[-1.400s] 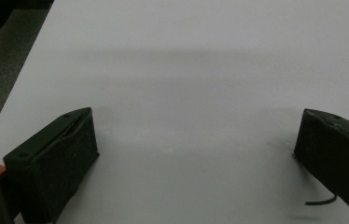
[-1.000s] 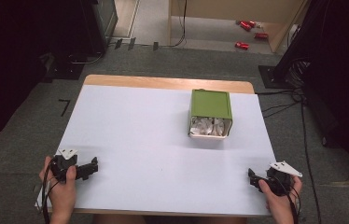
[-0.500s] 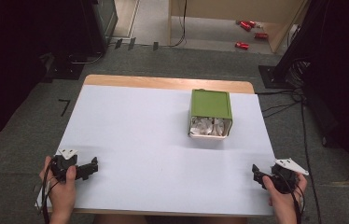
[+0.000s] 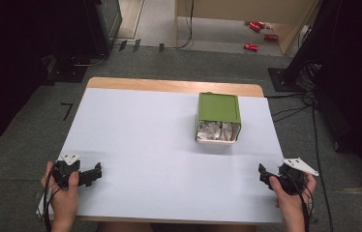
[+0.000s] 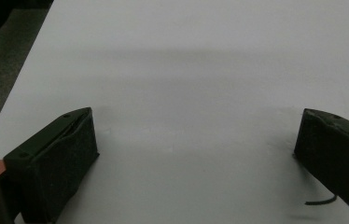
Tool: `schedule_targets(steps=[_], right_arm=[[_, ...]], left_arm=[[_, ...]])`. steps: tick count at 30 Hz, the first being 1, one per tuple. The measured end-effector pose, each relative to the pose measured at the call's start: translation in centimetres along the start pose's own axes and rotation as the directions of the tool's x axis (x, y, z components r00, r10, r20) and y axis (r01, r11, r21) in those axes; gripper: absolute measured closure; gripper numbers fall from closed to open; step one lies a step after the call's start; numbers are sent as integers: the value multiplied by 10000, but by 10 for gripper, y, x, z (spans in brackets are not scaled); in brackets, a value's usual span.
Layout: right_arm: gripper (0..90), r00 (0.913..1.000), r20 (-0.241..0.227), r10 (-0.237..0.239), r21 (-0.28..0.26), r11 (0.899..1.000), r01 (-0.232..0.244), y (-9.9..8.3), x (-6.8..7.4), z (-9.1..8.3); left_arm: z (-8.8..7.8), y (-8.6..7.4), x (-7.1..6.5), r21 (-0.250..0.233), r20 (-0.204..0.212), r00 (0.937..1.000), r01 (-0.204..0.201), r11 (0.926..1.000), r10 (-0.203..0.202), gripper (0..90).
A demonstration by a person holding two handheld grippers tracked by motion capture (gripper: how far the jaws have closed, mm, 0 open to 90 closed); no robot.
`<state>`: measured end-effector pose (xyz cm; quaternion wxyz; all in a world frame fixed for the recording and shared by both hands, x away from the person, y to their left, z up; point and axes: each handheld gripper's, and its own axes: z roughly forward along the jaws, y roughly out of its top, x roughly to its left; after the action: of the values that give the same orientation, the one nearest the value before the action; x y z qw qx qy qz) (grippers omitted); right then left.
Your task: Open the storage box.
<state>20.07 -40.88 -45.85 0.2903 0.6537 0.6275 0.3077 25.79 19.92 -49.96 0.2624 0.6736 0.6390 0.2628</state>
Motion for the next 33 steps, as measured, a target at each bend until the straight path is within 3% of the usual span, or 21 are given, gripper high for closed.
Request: schedule_targets(steps=[28,33], right_arm=[[172,9975,-600,-374,-691,9971,333,42,48,4],[224,9984,-410,-381,-628,9974,355,50,57,11]], left_arm=[[0,0,0,9,-2,10000,-6,10000,6,0],[0,0,0,10,1,10000,0,10000,0,0]])
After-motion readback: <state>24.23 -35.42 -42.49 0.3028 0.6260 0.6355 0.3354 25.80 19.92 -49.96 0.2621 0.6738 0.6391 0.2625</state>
